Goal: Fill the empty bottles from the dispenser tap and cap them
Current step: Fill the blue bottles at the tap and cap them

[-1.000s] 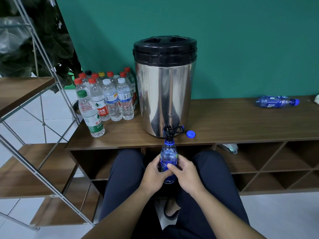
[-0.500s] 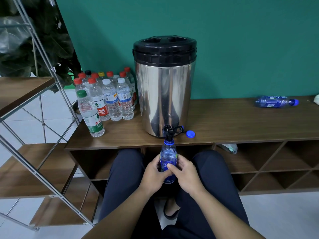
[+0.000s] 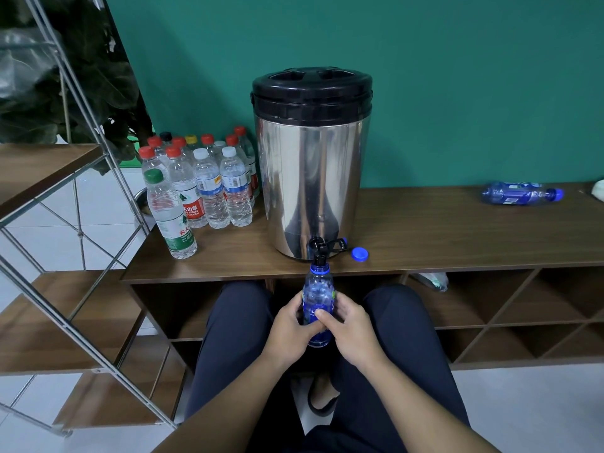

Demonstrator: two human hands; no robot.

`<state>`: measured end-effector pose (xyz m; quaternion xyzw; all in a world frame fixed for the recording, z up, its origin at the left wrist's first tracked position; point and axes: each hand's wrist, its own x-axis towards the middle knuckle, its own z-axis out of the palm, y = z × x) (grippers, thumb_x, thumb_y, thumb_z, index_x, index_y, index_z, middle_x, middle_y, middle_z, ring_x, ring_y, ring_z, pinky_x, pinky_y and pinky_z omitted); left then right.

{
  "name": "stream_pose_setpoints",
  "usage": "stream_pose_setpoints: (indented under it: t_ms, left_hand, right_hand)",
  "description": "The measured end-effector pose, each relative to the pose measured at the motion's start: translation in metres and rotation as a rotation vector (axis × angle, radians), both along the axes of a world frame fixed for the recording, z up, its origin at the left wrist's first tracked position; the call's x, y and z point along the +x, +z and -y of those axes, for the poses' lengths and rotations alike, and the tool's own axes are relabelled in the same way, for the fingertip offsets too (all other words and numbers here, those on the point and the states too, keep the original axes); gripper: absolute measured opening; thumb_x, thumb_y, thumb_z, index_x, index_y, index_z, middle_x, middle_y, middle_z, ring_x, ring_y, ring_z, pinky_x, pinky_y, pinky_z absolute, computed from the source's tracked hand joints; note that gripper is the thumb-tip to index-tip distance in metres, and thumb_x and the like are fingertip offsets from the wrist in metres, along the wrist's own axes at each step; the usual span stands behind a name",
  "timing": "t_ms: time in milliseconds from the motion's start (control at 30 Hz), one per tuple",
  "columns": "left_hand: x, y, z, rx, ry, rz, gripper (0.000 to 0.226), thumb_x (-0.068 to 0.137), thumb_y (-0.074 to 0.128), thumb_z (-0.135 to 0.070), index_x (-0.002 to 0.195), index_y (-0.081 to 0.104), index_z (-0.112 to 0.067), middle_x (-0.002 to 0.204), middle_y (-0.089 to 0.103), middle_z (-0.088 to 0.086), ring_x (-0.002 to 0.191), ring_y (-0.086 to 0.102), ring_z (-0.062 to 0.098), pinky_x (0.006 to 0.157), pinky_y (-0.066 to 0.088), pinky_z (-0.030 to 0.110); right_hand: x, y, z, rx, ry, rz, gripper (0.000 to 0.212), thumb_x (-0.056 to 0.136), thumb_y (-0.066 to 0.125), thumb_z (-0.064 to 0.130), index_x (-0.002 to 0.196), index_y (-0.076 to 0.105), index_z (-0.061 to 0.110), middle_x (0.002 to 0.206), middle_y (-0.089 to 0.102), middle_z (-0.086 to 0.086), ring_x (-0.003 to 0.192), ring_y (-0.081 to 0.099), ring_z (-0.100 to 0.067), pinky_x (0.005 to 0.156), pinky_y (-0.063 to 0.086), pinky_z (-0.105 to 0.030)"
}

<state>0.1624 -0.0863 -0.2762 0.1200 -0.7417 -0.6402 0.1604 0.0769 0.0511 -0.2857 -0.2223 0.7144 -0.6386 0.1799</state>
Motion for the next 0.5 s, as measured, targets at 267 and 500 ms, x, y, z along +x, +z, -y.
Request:
stream_pose_setpoints:
  t_ms: [267, 500]
  left_hand:
    - [0.0007, 0.0012, 0.0, -0.006, 0.004, -0.004, 0.054, 0.094, 0.083, -0.001, 0.139, 0.071, -0.029, 0.127, 0.08, -0.006, 0.12, 0.076, 0.015, 0.108, 0.059, 0.035]
    - [0.0001, -0.0007, 0.0, 0.0, 0.004, -0.001, 0.057, 0.093, 0.084, -0.001, 0.14, 0.07, -0.029, 0.128, 0.08, -0.006, 0.122, 0.075, 0.016, 0.109, 0.059, 0.038]
  right_hand:
    - [0.0001, 0.0011, -0.0003, 0.0, -0.004, -0.007, 0.04, 0.103, 0.076, 0.006, 0.137, 0.074, 0.026, 0.126, 0.082, 0.008, 0.123, 0.076, -0.012, 0.111, 0.059, -0.043]
    - [0.0004, 0.0013, 0.0001, -0.007, -0.007, 0.0, 0.041, 0.103, 0.075, 0.005, 0.137, 0.074, 0.026, 0.125, 0.082, 0.008, 0.122, 0.076, -0.012, 0.111, 0.059, -0.045]
